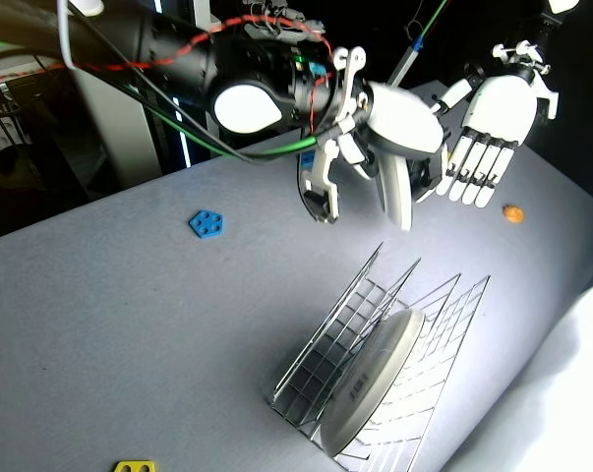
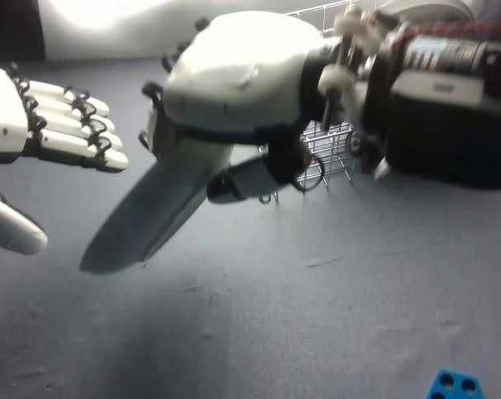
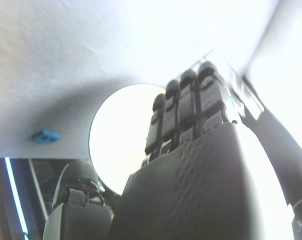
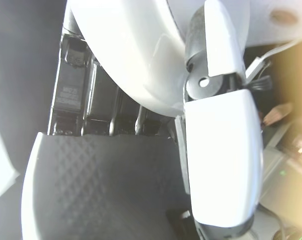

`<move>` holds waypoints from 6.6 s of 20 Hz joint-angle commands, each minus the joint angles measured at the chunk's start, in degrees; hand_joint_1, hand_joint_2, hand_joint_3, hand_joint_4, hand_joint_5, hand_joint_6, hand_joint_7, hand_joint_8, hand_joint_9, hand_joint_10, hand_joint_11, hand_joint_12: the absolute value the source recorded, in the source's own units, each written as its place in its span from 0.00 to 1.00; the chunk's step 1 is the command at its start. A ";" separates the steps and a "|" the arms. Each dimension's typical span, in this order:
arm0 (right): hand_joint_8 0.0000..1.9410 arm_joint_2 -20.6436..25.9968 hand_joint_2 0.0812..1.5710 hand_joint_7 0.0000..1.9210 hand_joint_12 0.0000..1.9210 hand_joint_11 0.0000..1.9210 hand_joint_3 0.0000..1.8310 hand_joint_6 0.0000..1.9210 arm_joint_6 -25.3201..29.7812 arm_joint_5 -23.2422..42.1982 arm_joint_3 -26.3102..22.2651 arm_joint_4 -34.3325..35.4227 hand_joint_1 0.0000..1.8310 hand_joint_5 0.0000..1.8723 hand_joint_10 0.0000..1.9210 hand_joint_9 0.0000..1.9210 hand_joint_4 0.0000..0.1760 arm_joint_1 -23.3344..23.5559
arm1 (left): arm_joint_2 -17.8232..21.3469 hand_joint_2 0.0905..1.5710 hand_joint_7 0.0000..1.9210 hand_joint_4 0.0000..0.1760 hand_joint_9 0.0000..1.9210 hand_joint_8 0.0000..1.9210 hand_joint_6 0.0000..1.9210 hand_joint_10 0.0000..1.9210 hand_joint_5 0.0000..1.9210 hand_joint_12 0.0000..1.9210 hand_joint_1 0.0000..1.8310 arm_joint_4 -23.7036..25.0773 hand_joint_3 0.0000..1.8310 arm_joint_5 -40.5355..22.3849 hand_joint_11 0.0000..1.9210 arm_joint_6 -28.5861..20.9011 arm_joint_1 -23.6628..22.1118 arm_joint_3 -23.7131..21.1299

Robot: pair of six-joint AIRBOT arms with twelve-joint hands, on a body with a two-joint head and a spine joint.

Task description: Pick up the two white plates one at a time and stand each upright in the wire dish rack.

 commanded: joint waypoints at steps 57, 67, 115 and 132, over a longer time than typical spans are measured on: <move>0.44 8.59 0.68 0.54 0.47 0.38 0.00 0.49 59.84 -12.34 8.29 -36.86 0.67 0.55 0.00 0.61 0.14 9.42 | 1.61 0.70 0.05 0.00 0.03 0.00 0.00 0.00 0.05 0.00 0.00 -3.69 0.00 -0.59 0.00 0.03 0.66 -1.20; 0.46 10.07 0.69 0.52 0.48 0.38 0.00 0.51 61.84 -8.86 10.40 -36.86 0.67 0.54 0.00 0.61 0.14 7.87 | 1.61 0.70 0.05 0.00 0.03 0.00 0.00 0.00 0.04 0.00 0.00 -3.69 0.00 -0.59 0.00 0.03 0.67 -1.44; 0.48 8.47 0.70 0.51 0.49 0.37 0.00 0.54 54.92 -2.16 15.14 -36.92 0.66 0.52 0.00 0.61 0.15 -0.51 | 1.58 0.70 0.06 0.00 0.04 0.00 0.00 0.00 0.06 0.00 0.00 -3.11 0.00 -0.60 0.00 0.04 0.75 -2.53; 0.00 8.35 0.65 0.45 0.54 0.17 0.00 0.01 54.55 -1.57 15.23 -36.92 0.57 0.43 0.00 0.42 0.00 -1.23 | 1.61 0.70 0.06 0.00 0.03 0.00 0.00 0.00 0.05 0.00 0.00 -2.87 0.00 -0.62 0.00 0.11 0.75 -2.97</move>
